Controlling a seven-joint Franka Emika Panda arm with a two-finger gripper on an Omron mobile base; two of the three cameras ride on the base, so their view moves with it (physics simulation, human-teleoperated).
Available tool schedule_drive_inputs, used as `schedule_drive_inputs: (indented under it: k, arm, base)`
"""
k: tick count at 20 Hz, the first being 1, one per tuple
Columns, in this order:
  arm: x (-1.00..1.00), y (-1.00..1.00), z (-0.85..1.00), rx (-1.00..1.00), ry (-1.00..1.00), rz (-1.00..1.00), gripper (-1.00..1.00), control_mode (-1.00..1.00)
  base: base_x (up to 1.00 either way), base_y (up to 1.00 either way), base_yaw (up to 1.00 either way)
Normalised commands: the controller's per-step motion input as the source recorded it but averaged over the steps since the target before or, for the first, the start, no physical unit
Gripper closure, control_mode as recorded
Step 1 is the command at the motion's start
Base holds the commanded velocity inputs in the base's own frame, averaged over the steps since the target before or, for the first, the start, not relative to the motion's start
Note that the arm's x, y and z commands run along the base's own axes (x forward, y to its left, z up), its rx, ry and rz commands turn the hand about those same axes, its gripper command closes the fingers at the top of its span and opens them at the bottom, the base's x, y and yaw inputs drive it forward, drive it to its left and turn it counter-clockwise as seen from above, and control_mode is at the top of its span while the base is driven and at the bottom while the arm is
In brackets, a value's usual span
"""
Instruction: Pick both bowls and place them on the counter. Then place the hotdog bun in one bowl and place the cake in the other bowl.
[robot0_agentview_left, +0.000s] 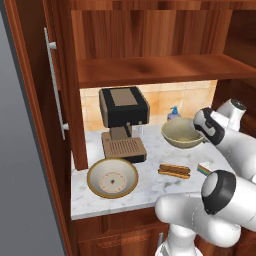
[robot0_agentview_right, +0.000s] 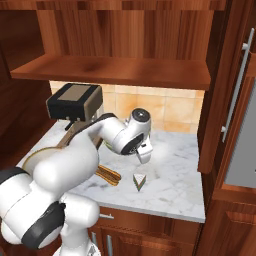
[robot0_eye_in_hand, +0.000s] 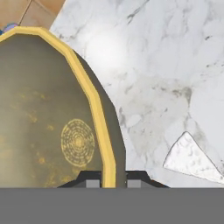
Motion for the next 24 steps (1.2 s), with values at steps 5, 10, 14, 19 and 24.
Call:
schedule_drive_inputs:
  k: [5,10,14,19,24]
  arm:
    - [0.20,-0.01,-0.30,-0.04,0.08,0.05,1.00,-1.00]
    - [0.13,-0.09,-0.27,0.00,0.00,0.08,1.00,-1.00]
    - [0.14,-0.03,-0.26,-0.01,0.00,0.08,1.00,-1.00]
    - [0.26,-0.02,-0.16,0.00,0.00,0.08,1.00,-1.00]
    - [0.26,-0.06,-0.23,0.00,0.04,0.09,1.00,-1.00]
  base:
    - [0.00,0.00,0.00]
    - [0.00,0.00,0.00]
    - [0.00,0.00,0.00]
    - [0.00,0.00,0.00]
    - [0.00,0.00,0.00]
